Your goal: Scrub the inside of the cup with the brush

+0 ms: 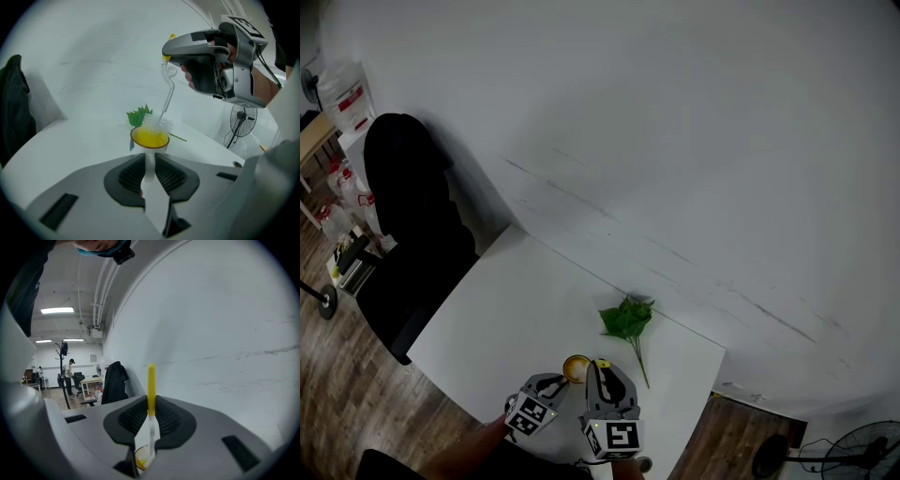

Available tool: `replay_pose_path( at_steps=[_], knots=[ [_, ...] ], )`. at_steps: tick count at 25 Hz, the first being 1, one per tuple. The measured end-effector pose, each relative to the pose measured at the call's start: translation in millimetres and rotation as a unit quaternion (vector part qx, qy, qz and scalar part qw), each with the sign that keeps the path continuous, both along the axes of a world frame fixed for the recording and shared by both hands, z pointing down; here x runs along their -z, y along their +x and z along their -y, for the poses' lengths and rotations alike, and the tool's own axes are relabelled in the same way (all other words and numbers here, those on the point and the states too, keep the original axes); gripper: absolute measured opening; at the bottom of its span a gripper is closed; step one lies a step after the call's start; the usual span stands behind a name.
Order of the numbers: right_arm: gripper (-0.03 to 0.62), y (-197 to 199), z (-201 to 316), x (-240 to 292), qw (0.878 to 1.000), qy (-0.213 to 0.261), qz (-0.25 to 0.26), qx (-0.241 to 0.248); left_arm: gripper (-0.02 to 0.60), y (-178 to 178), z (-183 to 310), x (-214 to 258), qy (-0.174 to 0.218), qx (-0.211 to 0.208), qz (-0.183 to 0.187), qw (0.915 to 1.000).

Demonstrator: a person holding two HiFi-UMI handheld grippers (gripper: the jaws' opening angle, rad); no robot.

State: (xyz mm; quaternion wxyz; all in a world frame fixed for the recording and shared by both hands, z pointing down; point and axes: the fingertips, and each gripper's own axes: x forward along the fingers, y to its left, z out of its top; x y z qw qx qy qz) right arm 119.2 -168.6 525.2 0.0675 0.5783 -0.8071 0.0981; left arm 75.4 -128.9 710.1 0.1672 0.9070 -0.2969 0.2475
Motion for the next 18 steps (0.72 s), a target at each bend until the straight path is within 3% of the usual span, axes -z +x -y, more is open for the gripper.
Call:
replay_pose_path(
  at_steps=[13, 18],
  knots=[
    [0.066, 11, 5, 16, 0.998, 0.027, 0.027, -0.044, 0.08, 0, 1, 0, -0.009, -0.022, -0.008, 0.9997],
    [0.066, 7, 9, -10, 0.999, 0.002, 0.013, -0.044, 0.08, 0, 0, 1, -0.012, -0.024, -0.011, 0.9996]
  ],
)
